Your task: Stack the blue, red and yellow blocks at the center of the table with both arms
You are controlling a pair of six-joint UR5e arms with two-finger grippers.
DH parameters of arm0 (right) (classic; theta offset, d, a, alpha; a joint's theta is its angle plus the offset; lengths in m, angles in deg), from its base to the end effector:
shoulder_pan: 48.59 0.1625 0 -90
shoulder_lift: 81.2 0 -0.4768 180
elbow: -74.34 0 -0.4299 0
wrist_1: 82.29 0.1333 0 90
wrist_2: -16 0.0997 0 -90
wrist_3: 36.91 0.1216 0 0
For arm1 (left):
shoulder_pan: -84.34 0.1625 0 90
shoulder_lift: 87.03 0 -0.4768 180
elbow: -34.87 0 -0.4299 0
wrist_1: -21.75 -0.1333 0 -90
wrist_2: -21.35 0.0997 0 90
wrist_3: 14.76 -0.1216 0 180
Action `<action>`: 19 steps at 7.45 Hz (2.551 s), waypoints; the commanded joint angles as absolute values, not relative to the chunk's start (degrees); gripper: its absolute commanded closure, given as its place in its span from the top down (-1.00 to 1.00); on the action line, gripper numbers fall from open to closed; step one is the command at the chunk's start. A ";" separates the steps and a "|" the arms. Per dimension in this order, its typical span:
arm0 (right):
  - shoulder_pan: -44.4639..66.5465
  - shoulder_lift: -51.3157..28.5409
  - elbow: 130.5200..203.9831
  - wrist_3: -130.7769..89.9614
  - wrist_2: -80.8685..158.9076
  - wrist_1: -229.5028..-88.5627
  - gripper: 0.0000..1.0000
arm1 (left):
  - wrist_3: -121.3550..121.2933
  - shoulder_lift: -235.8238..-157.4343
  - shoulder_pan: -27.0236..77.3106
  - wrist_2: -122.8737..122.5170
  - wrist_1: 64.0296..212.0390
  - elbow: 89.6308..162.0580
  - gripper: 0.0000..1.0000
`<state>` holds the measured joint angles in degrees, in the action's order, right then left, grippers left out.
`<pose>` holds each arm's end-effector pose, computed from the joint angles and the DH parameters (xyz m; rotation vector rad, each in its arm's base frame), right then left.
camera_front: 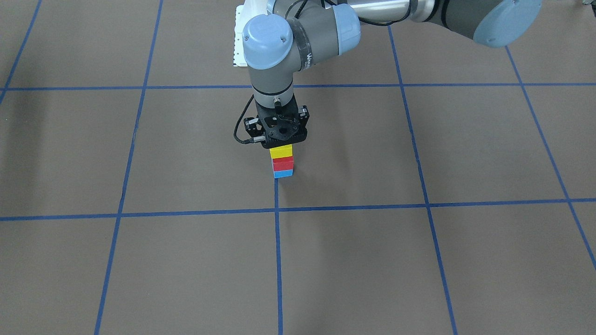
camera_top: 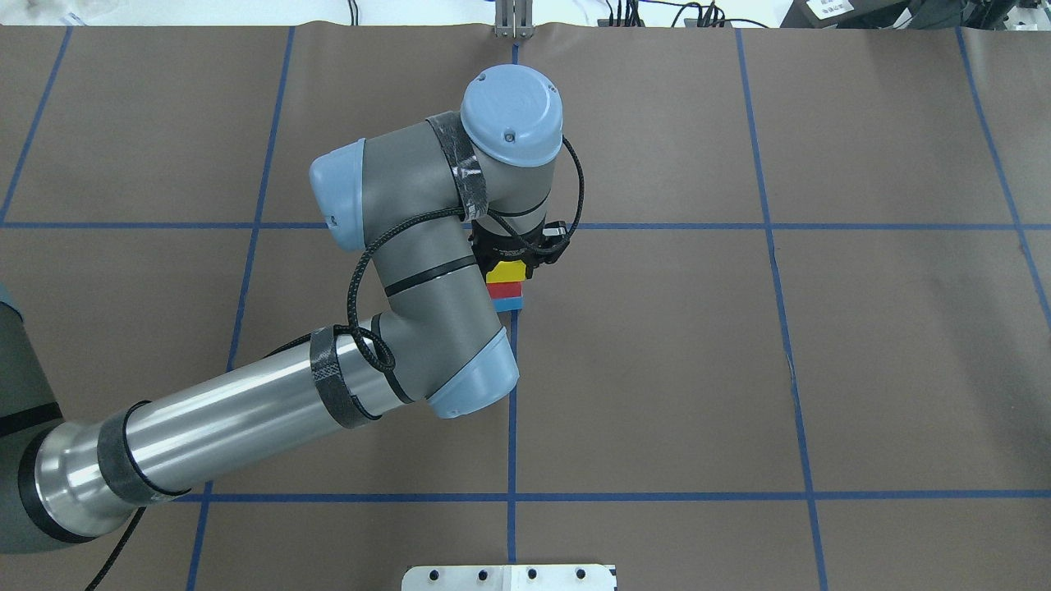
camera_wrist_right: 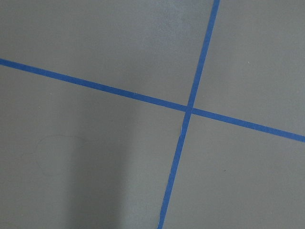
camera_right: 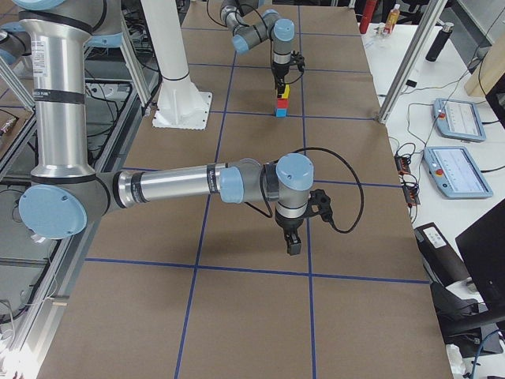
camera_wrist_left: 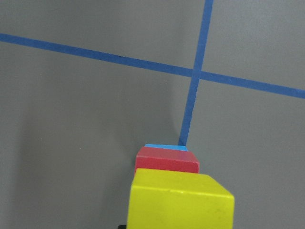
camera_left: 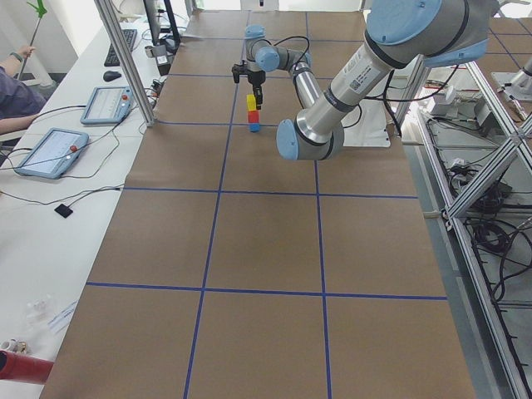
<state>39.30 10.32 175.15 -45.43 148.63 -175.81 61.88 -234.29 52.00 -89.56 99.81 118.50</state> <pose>0.0318 -0.5213 0.6487 0.1377 -0.7383 -0.2142 0.6457 -0.5152 0.1125 -0.0623 0.7563 -0.1912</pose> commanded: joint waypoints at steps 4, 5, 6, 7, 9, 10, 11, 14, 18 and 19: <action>39.30 10.30 175.15 -45.43 148.62 -175.80 1.00 | 61.79 -234.08 52.00 -89.56 99.80 118.37 -1.00; 39.30 10.30 175.15 -45.43 148.62 -175.80 1.00 | 61.79 -234.08 52.08 -89.56 99.80 118.28 -1.00; 39.30 10.30 175.15 -45.43 148.45 -175.80 1.00 | 61.70 -234.08 52.08 -89.56 99.80 118.11 -0.82; 39.30 10.30 175.15 -45.52 148.45 -175.80 1.00 | 61.79 -234.08 52.26 -89.56 99.89 117.93 0.28; 39.30 10.12 175.07 -45.52 148.45 -175.80 1.00 | 61.88 -233.72 52.52 -89.48 99.98 118.28 1.00; 39.30 10.12 175.07 -45.52 148.45 -175.80 1.00 | 61.88 -233.72 52.52 -89.56 99.89 118.63 1.00; 39.30 10.12 175.07 -45.52 148.45 -175.80 1.00 | 61.97 -233.81 52.44 -89.65 99.72 119.59 1.00; 39.48 10.99 175.94 -46.31 149.50 -175.28 1.00 | 57.17 -233.90 48.59 -90.00 84.73 134.93 1.00; 39.56 11.27 175.60 -46.31 149.16 -175.19 1.00 | 31.65 -210.26 31.92 -91.93 83.56 149.56 1.00; 39.56 10.83 175.68 -45.97 149.06 -175.19 1.00 | 29.03 -199.47 27.34 -93.24 94.85 149.22 1.00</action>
<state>39.56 11.12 175.69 -46.22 149.26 -175.19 32.37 -211.83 33.01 -91.98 84.41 148.18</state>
